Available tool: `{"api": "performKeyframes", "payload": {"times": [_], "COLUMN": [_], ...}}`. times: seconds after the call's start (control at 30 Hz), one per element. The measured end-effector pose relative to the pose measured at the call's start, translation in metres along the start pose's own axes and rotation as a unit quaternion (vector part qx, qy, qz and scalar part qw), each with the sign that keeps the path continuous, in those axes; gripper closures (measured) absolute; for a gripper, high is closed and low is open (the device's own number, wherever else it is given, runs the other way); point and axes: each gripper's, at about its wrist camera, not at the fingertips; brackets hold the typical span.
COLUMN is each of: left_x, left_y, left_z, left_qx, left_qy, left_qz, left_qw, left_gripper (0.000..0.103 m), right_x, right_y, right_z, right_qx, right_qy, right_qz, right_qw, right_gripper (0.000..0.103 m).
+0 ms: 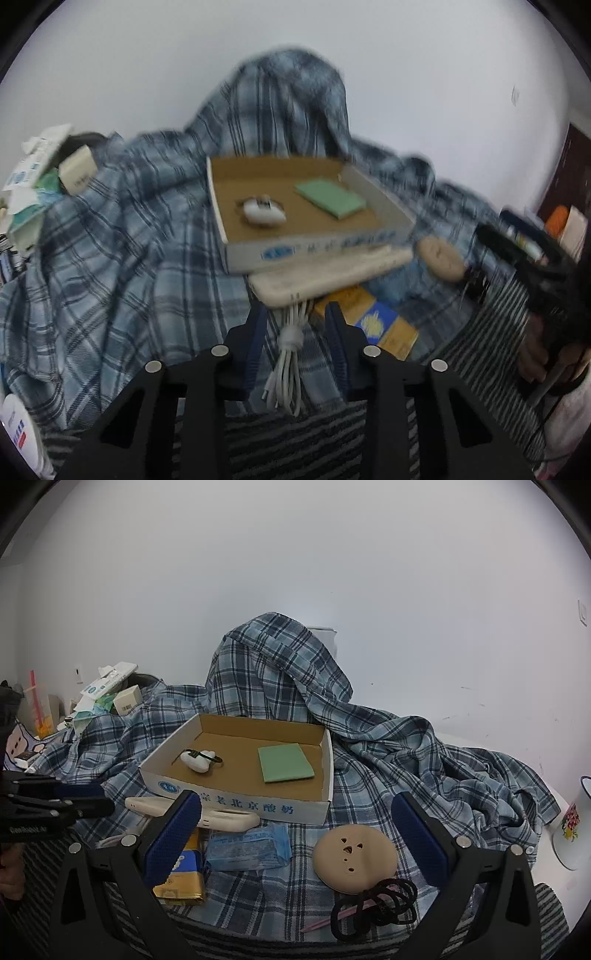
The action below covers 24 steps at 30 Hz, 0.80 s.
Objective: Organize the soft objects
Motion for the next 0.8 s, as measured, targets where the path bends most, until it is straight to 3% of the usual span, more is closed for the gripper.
{"api": "performKeyframes", "payload": {"times": [0.07,0.33,0.5,0.57,0.8], "left_x": [0.003,0.008,0.009,0.009,0.008], "left_y": [-0.011,-0.036,-0.042,-0.039,0.003], "left_z": [-0.001,-0.001,0.001,0.0,-0.005], "left_qx": [0.005,-0.003,-0.002,0.0,-0.026], "left_qy": [0.0,-0.002,-0.002,-0.004,-0.012], "left_qz": [0.022,0.079,0.095,0.085,-0.021], "left_qw": [0.9998,0.9968,0.9954,0.9964,0.9994], "left_gripper": [0.078,0.078,0.08,0.085,0.085], "right_x": [0.0,0.001,0.001,0.001,0.002], "right_y": [-0.002,-0.004,-0.004,-0.004,-0.004], "right_z": [0.0,-0.002,-0.002,-0.002,-0.003], "right_qx": [0.004,0.001,-0.001,-0.002,-0.002], "right_qy": [0.002,-0.001,-0.002,-0.002,-0.002], "right_qz": [0.004,0.015,0.017,0.017,0.018], "right_qw": [1.0,1.0,1.0,1.0,1.0], "right_gripper": [0.0,0.0,0.0,0.0,0.0]}}
Point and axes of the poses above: each gripper's, at about its wrist camera, not at the fingertips, and y roughly against the way its jaws point, z to its left, x to its underside, and after that the axes turned 12 degrees about -y, right-handed
